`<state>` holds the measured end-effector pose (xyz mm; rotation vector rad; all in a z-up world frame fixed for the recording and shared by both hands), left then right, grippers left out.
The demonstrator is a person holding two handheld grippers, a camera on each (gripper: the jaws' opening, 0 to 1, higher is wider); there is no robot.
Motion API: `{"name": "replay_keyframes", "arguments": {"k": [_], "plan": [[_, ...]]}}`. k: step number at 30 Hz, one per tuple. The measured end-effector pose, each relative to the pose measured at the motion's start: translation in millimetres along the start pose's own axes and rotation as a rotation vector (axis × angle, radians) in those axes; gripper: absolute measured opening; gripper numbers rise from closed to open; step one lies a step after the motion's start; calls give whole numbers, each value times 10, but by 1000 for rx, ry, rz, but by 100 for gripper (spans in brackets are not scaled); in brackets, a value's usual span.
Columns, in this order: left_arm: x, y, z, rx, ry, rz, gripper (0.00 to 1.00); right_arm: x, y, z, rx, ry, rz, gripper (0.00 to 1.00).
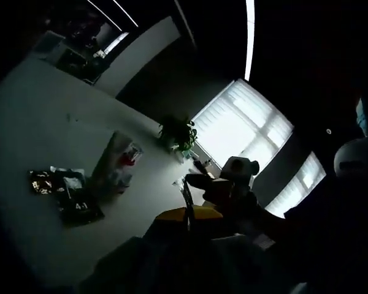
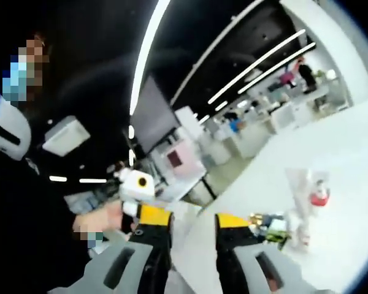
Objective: Arrange the skincare products in the storage area until every visible bottle or jar stands upright without overlapping.
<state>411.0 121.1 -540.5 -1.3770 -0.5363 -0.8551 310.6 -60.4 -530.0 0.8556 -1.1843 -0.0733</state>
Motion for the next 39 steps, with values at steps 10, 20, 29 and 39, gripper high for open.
{"name": "replay_keyframes", "arguments": {"k": [10,20,29,39], "plan": [[-40,261,65,38,41,34,0,-119,-68,-60,-44,86,58,41],[-94,589,89,74,103,69,0,-237,-196,-104,-108,167,130,54],[-160,894,126,124,140,116,0,-267,-340,-92,-152,195,121,61],[-295,1219,164,160,196,161,0,-373,-498,-45,-216,232,105,74]]}}
Point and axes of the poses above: the point that each gripper's makers call its tool centre point, and the gripper's own axes: z roughly backward along the fingers, y roughly to its left, x roughly out of its top, the point moved 8 cm from there along z, roughly backward along the fingers, and after that the axes turned 8 degrees about -z, right-handed, at the moved point
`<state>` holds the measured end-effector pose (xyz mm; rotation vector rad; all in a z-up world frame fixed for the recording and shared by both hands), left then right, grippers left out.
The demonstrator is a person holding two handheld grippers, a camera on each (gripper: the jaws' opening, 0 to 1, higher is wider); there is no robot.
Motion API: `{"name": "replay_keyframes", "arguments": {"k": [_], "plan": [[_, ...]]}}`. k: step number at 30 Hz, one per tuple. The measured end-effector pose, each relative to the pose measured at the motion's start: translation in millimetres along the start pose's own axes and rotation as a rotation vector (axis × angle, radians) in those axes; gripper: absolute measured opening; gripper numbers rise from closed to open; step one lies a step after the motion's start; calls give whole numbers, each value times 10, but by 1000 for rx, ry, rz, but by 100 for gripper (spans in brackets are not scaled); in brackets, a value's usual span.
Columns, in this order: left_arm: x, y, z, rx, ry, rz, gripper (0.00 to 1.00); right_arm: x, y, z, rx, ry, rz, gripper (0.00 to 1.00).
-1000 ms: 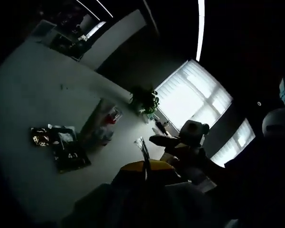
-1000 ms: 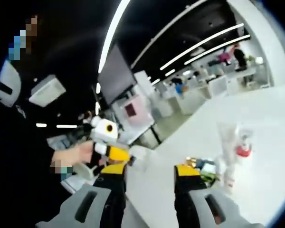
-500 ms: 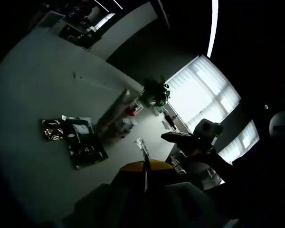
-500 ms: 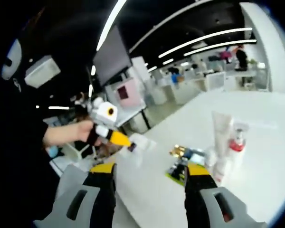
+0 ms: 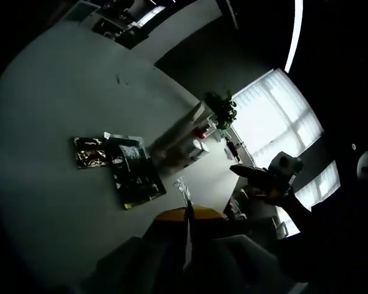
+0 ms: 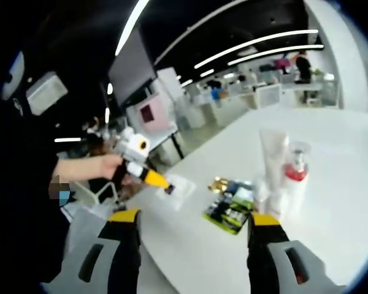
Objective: Arrange the skincare products in the storage area until every visible bottle or jar stands upright without overlapping.
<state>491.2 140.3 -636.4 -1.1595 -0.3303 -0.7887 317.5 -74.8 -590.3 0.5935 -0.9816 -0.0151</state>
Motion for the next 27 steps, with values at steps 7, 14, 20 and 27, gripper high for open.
{"name": "replay_keyframes", "arguments": {"k": [7,14,20,27], "plan": [[-9,235,-4,25,28,25,0,-107,-53,-16,-26,26,15,84],[-23,520,-25,56,53,50,0,-199,-115,-24,-50,60,5,88],[-48,693,-57,72,72,73,0,-267,-155,-3,-61,79,-18,90],[-36,860,-141,91,84,89,0,-329,-196,-7,-81,100,-19,96]]}}
Point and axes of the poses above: the point that each gripper's makers call its tool centre point, and the gripper's own axes: z roughly backward along the fingers, y roughly to its left, x roughly out of its top, the point moved 8 cm from there along z, roughly backward along the fingers, and after that the axes turned 8 degrees about -z, right-handed, at the moved point
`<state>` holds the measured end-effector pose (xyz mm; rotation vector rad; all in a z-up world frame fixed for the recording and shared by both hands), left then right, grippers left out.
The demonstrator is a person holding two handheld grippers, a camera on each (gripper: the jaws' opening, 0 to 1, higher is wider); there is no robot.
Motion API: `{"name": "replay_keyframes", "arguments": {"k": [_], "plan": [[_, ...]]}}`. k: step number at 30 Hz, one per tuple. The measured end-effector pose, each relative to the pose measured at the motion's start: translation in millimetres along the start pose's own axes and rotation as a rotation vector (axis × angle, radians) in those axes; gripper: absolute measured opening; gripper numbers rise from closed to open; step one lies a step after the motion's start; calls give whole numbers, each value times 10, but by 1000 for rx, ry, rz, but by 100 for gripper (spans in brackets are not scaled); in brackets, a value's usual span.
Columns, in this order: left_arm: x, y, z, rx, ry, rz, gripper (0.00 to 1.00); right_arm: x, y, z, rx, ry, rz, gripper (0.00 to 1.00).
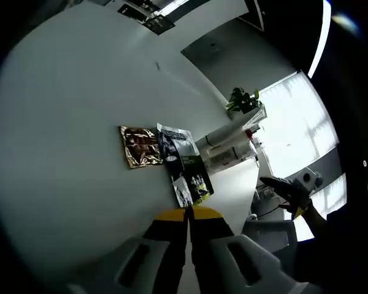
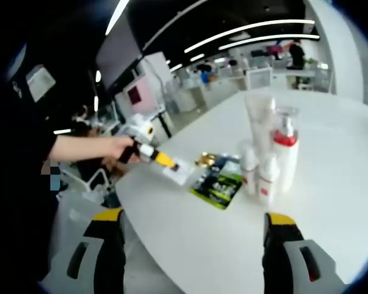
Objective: Arrange the skincare products in the storage area until every visible bottle or jar stands upright without overlapping.
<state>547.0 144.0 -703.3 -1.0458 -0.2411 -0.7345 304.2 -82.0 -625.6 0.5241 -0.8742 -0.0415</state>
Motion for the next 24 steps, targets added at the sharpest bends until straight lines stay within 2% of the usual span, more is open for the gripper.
{"name": "replay_keyframes", "arguments": {"k": [13,24], "plan": [[24,145,-123,-8,18,15,0,-41,-47,-22,10,-4,-42,99],[13,205,-187,18,36,18,0,-39,-66,-64,16,4,-56,99]]}}
Point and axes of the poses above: the point that each gripper's makers call its tool centre point, and the gripper's own axes: z roughly backward along the fingers, y roughly to its left, x roughly out of its top, the point moved 8 cm from there along z, roughly backward along the fingers, and after that the axes turned 8 degrees about -z, right-handed, at the moved point
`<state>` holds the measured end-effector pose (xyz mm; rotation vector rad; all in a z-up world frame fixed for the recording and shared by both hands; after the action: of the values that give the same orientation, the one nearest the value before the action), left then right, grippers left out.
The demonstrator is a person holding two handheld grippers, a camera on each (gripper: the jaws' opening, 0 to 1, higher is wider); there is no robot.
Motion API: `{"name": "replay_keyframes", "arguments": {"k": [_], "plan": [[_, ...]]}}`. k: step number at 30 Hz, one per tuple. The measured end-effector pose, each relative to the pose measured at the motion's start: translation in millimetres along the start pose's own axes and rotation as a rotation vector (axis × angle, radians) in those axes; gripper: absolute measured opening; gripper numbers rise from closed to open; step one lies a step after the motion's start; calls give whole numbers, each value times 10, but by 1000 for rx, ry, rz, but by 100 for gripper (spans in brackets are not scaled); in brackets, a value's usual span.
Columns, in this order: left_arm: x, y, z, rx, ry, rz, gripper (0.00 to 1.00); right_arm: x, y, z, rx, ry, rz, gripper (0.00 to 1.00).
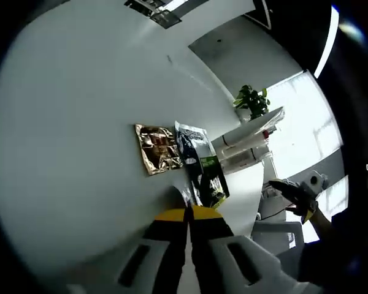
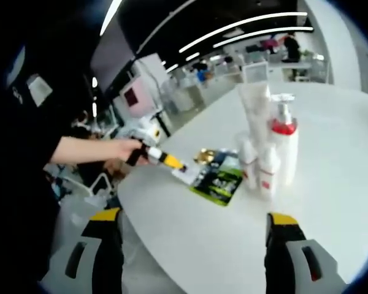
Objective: Arrange the skincare products in the storage area until every visible bottle or jar stands upright without overlapping.
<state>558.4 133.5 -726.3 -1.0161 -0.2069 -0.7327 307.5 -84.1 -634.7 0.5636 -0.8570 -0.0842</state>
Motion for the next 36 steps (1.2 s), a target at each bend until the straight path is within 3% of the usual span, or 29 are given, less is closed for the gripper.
{"name": "replay_keyframes", "arguments": {"k": [18,36], "plan": [[19,23,2,23,54,-22,1,-6,-14,3,9,13,-4,99],[49,27,68,68,71,-35,13,16,-14,35,11,3,-8,99]]}}
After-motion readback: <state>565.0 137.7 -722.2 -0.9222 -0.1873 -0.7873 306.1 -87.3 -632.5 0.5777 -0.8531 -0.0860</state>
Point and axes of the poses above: the point that each gripper's makers call its tool centre point, and the gripper's own axes: z roughly backward along the fingers, y roughly to its left, x roughly out of its top, the point moved 8 cm from there along z, roughly backward along the fingers, and after that the axes turned 8 degrees about -z, right-handed, at the moved point
